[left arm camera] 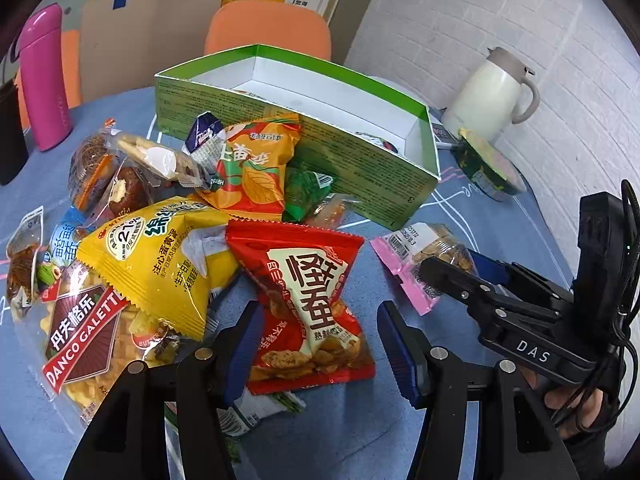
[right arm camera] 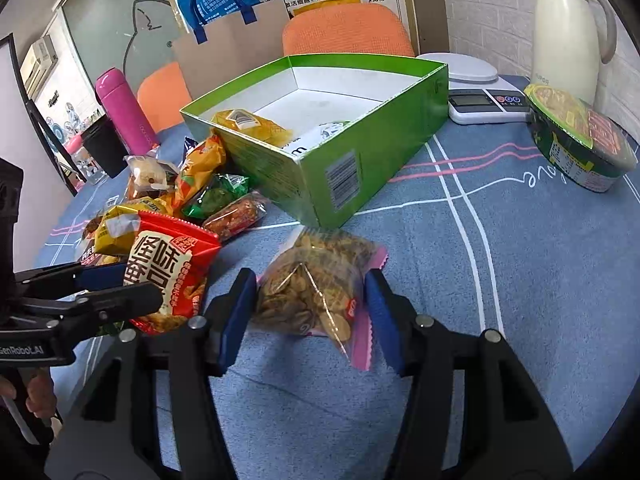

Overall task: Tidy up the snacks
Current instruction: 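Grasp the red bean bag with the left gripper while the right grasps the clear nut bag, then lower both held bags into the green box and open both grippers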

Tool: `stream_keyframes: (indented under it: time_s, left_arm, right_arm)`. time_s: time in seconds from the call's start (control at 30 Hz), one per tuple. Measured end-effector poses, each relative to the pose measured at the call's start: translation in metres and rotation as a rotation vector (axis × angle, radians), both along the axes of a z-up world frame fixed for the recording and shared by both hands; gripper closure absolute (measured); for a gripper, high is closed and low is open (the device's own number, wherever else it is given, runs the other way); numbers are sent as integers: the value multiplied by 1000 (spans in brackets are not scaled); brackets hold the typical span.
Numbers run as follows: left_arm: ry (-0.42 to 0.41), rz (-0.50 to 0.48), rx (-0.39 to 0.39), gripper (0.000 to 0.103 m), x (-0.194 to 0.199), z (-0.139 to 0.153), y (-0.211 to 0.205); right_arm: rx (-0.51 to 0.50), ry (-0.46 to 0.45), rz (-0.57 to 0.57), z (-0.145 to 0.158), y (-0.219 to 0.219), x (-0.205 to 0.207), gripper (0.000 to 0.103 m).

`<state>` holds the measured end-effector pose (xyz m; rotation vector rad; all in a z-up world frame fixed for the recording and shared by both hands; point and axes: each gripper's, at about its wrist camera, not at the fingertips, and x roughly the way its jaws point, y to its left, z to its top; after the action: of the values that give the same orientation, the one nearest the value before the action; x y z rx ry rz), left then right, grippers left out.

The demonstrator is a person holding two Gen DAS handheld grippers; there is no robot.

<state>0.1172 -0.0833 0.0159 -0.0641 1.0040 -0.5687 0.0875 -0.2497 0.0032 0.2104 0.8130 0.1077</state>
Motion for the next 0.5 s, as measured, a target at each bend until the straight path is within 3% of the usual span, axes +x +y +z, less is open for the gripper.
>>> stream_keyframes:
  time_s: [0.07,0.13,0.27,0.5]
  left_arm:
    - [5,2,14,46,0,-2,0]
    - [7,6,43,68,3,-7,-1]
    - [11,-5,29,82,0,-3,0]
    - [-1,-44,-51,84,-15,23,11]
  right_arm:
    - [6,1,0,0,0,2,42]
    - [14,0,12,-1,1,2,47]
    - [-1,4,24,3,5,-1,53]
    - [-18,-94,61,43,13,-19,54]
